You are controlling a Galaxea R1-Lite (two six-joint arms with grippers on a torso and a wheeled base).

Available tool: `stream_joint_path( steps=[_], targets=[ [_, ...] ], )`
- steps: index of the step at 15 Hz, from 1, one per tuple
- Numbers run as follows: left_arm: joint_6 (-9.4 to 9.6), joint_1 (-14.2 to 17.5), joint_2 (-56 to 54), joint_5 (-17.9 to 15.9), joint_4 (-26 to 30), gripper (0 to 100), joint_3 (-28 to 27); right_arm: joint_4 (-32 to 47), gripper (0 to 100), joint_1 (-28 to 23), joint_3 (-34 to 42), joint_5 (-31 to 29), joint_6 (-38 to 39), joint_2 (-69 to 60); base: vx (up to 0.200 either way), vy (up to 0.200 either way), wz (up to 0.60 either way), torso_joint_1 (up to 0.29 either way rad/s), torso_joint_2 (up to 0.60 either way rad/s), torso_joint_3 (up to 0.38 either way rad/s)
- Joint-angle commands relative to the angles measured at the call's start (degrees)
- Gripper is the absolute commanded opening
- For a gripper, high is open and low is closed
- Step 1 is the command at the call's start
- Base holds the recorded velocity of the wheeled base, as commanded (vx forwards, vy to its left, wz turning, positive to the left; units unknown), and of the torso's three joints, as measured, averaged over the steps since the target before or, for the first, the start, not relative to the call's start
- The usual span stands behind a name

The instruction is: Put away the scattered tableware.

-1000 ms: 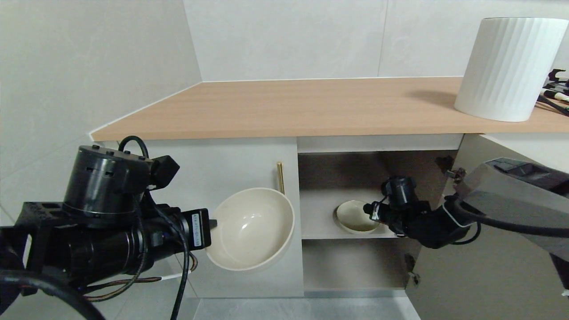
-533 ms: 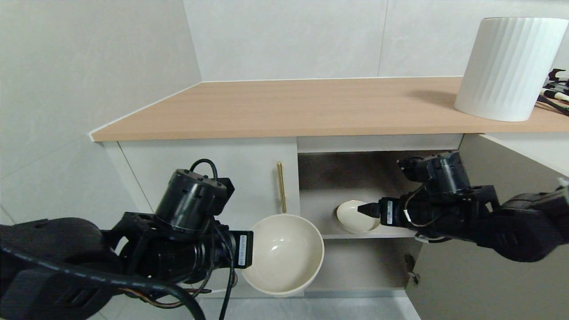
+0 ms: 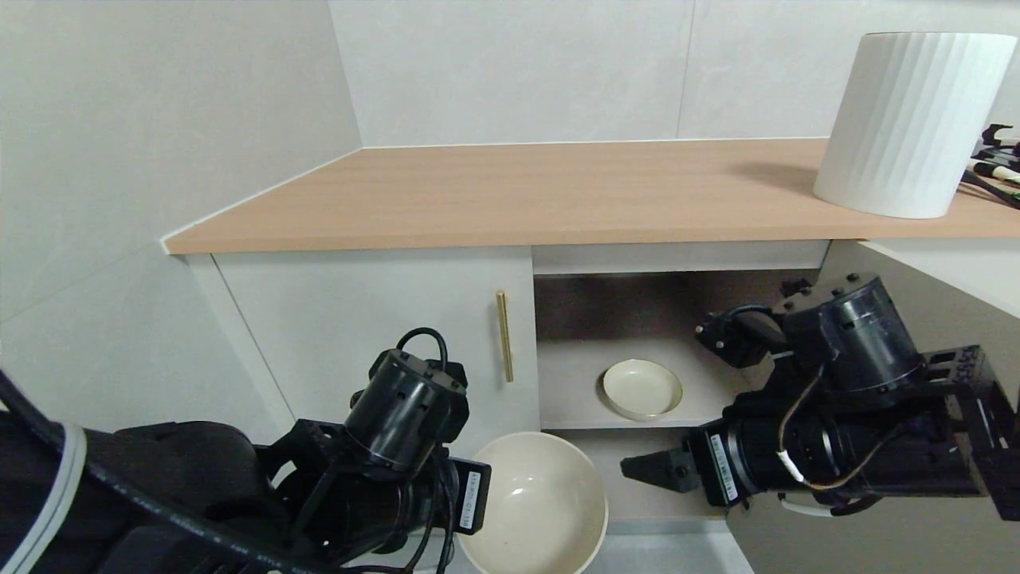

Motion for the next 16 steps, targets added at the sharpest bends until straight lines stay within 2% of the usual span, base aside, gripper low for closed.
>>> stream_joint_path(
  steps=[1,4,11,12,16],
  targets=[
    [-0.08,-1.05,-0.59,0.04,-0.04,0,0.13,-0.1,100,2.41,0.03,-0.64,0.16,4.53,0.0,0.0,0.0,0.0,0.0,0.0],
    [-0.17,-2.37,-2.44,0.04,-0.13,0,0.39,-0.54,100,3.56,-0.41,-2.31,0.42,9.19,0.0,0.0,0.0,0.0,0.0,0.0],
    [-0.08,-3.69,-3.58,0.04,-0.04,0,0.92,-0.72,100,3.64,-1.02,-2.67,1.3,11.03,0.0,0.0,0.0,0.0,0.0,0.0],
    [-0.08,-3.69,-3.49,0.12,-0.04,0,0.92,-0.72,0,3.73,-1.02,-2.67,1.39,11.03,0.0,0.0,0.0,0.0,0.0,0.0],
    [-0.08,-3.69,-2.97,0.04,-0.04,0,1.0,-0.72,0,4.17,-0.94,-2.67,1.39,10.77,0.0,0.0,0.0,0.0,0.0,0.0]
  ],
)
